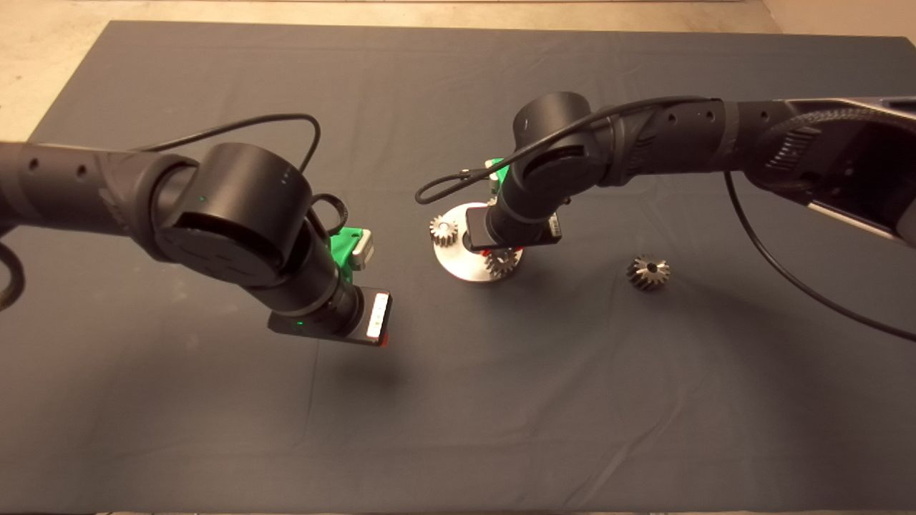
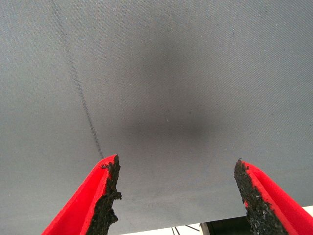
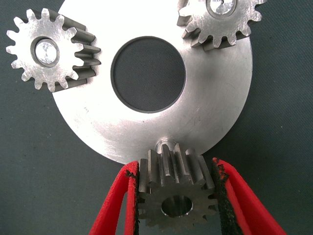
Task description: Remove an incorrectly installed larger gear and replace it with the correct smaller gear
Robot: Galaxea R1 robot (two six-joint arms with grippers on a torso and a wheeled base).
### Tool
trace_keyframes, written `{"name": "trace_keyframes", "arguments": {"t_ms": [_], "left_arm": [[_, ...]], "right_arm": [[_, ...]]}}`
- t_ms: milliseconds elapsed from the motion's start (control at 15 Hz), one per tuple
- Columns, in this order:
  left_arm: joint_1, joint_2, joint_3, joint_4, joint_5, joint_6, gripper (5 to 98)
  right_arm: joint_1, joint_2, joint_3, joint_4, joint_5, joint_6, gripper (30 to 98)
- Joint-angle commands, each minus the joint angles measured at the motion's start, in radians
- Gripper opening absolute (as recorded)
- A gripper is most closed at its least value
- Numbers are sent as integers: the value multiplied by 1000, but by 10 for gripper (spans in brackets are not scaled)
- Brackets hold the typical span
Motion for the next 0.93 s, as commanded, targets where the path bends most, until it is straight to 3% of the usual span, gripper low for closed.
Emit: {"name": "trace_keyframes", "arguments": {"t_ms": [0, 400, 867], "left_arm": [[-10, -1, -1, 21, 133, 5, 592], [-10, -2, 12, 27, 133, 7, 592], [-10, 55, 4, 25, 133, 5, 592]], "right_arm": [[9, 4, 9, -2, -127, 7, 313], [3, -4, 31, -12, -127, 16, 312], [14, -33, 24, -32, -127, 16, 313]]}}
